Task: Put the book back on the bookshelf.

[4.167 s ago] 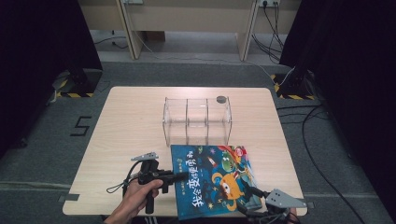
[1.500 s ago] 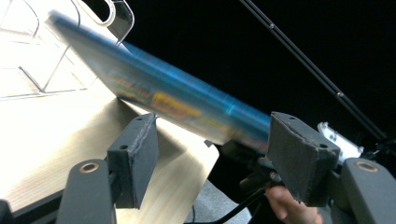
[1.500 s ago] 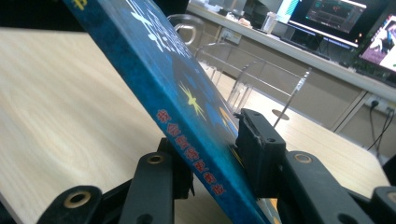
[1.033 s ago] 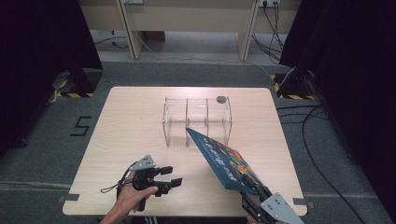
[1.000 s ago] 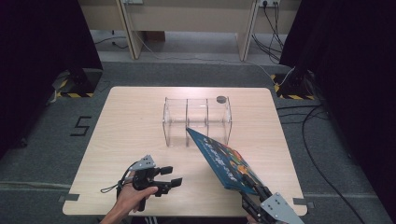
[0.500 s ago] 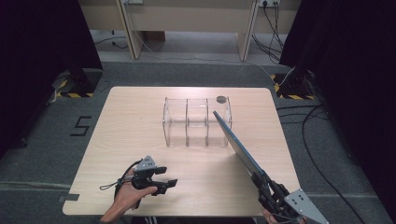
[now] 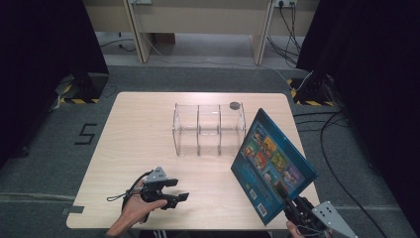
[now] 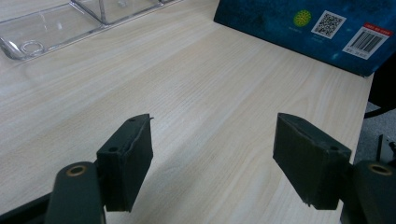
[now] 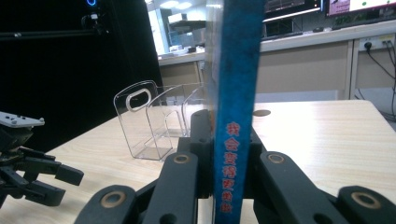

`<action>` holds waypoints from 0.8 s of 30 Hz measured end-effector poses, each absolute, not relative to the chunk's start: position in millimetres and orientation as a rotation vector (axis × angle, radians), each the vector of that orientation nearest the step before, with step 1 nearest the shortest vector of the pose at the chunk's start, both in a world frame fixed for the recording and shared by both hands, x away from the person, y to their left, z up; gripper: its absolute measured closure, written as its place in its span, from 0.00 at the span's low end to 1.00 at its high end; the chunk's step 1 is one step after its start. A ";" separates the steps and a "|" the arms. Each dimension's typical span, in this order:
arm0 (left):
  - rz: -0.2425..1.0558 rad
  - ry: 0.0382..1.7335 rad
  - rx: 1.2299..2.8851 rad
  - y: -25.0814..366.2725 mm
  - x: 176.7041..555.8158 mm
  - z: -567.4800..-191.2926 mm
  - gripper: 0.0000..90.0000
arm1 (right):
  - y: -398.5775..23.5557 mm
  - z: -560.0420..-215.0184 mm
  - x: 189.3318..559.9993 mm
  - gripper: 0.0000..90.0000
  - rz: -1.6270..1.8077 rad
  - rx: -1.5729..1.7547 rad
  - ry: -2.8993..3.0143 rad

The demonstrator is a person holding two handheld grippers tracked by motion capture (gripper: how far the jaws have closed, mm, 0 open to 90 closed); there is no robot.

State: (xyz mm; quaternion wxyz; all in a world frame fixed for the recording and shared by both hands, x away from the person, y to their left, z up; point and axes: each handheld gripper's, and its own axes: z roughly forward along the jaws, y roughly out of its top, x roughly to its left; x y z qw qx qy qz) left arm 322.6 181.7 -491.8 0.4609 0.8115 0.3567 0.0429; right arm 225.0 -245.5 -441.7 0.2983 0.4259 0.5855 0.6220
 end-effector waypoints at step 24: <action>0.095 0.889 2.018 182.1 324.6 -497.0 0.31 | -223.0 -431.8 222.6 0.84 1.592 0.877 1.626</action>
